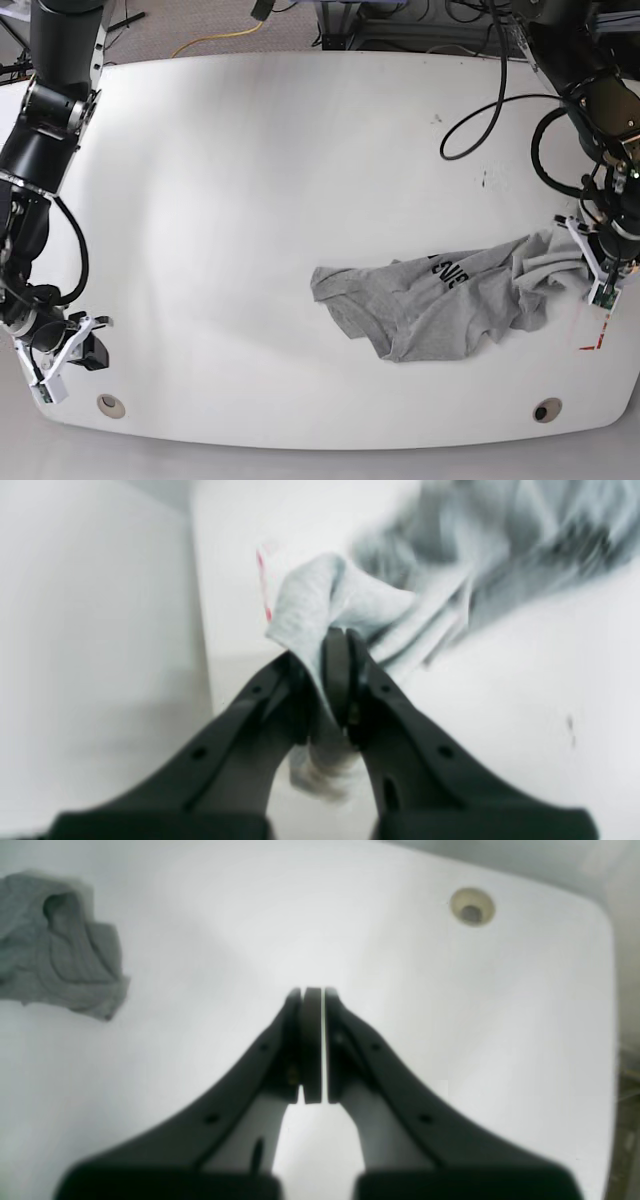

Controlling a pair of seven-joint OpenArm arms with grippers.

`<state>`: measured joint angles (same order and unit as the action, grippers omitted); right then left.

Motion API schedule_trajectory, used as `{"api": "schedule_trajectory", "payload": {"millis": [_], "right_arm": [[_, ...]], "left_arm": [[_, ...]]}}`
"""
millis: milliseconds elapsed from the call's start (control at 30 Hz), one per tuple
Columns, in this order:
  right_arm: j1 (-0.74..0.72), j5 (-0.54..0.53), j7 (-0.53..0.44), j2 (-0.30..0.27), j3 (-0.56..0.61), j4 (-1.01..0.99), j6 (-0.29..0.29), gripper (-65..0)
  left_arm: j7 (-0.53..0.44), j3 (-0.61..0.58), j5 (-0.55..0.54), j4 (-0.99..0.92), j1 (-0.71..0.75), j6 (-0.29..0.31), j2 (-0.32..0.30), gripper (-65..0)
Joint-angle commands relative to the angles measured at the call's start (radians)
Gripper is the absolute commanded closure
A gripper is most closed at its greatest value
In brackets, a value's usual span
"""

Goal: Fold the T-shirt properly
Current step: 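Grasp the shirt's loose end with the right gripper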

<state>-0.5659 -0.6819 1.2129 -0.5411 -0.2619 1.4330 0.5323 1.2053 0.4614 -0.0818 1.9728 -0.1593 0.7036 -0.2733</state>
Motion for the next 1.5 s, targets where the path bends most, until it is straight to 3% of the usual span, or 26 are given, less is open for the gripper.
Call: {"api": "schedule_trajectory", "payload": {"millis": [0, 133, 267, 400, 533, 733, 933, 1467], "right_arm": [[0.001, -0.019, -0.02, 0.016, -0.003, 0.022, 0.004, 0.0], [0.022, -0.011, -0.026, 0.089, 0.003, 0.015, 0.004, -6.2], [0.02, -0.006, -0.046, 0.169, 0.02, 0.012, 0.004, -21.2], [-0.003, 0.052, -0.097, 0.226, 0.129, -0.034, 0.004, -42.3], [-0.004, 0.112, -0.176, 0.283, 0.198, -0.127, 0.004, -53.7], [-0.007, 0.136, -0.33, 0.309, 0.275, -0.318, 0.005, -53.6], [-0.029, 0.144, -0.476, 0.341, 0.342, -0.501, 0.059, -52.6], [-0.079, 0.147, -0.756, 0.441, 0.35, -0.828, 0.078, -51.7]], "left_arm": [[-0.014, 0.058, 0.014, 0.018, 0.017, -0.005, -0.021, 0.0], [-0.014, 0.136, 0.015, 0.018, 0.1, -0.005, -0.027, 0.0], [-0.015, 0.199, 0.015, 0.018, 0.169, -0.005, -0.037, 0.0], [-0.017, 0.25, 0.014, 0.015, 0.226, -0.005, -0.048, 0.0], [-0.018, 0.308, 0.015, 0.015, 0.254, -0.005, -0.048, 0.0], [-0.02, 0.365, 0.015, 0.013, 0.29, -0.005, -0.048, 0.0], [-0.02, 0.379, 0.015, 0.012, 0.33, -0.005, -0.048, 0.0], [-0.02, 0.379, 0.017, 0.012, 0.389, -0.005, -0.047, 0.0]]}}
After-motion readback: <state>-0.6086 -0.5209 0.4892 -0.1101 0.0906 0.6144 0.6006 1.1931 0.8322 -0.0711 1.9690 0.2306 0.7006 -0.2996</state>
